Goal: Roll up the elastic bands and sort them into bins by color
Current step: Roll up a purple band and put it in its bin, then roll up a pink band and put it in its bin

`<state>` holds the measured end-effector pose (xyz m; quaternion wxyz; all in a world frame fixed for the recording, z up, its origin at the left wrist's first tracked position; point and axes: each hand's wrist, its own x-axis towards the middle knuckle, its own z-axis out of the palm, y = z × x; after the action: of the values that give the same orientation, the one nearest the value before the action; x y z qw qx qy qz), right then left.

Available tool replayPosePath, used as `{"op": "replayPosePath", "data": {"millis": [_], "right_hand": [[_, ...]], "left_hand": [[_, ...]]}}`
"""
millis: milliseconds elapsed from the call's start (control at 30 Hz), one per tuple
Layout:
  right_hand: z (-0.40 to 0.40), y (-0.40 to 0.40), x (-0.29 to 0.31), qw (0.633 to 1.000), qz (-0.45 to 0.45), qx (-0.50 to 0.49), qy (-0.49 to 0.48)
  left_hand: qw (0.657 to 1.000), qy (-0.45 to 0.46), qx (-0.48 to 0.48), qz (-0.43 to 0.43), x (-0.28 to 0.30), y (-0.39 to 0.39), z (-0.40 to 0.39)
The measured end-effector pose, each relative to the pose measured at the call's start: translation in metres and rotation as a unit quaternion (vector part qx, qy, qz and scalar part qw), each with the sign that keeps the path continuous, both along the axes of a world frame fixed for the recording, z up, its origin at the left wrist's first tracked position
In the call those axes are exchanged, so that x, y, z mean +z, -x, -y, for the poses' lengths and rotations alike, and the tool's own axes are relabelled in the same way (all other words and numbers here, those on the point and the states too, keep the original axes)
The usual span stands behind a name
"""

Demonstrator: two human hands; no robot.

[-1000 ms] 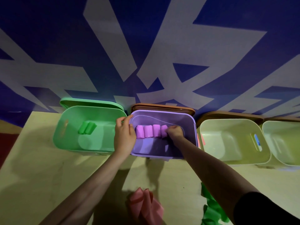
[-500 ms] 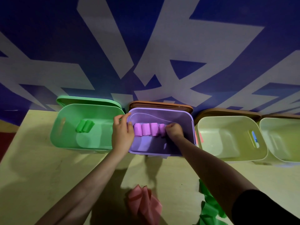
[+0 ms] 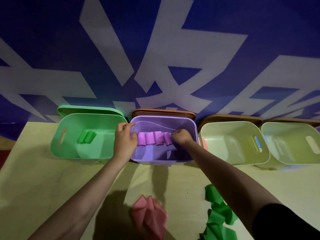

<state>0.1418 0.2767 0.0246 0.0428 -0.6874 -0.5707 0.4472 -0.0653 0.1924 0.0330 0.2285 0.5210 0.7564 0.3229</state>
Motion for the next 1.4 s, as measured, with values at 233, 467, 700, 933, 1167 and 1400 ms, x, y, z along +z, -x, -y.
{"op": "replayPosePath", "data": {"millis": [233,467,700,933,1167,1400], "right_hand": [[0.056,-0.028,0.041,0.956,-0.217,-0.126,-0.152],[0.163,-0.053,0.071,0.926,-0.289,-0.008,-0.243],[0.264,-0.073,-0.015,0.970,-0.174,0.148,-0.082],[0.303,-0.058,-0.061,0.980,-0.037,0.195,-0.006],[0.302,-0.038,-0.058,0.976,-0.017,0.214,-0.038],[0.289,-0.058,0.013,0.961,-0.259,0.092,-0.031]], "left_hand": [[0.990,-0.066,-0.116,-0.049,0.041,-0.026,0.040],[0.978,-0.041,-0.166,0.122,0.049,-0.068,0.143],[0.978,0.152,-0.076,0.124,-0.017,-0.079,0.233],[0.948,0.287,0.037,0.134,-0.056,-0.078,0.279],[0.920,0.300,0.084,0.236,-0.065,-0.101,0.302],[0.908,0.210,0.134,0.337,-0.005,-0.128,0.271]]}}
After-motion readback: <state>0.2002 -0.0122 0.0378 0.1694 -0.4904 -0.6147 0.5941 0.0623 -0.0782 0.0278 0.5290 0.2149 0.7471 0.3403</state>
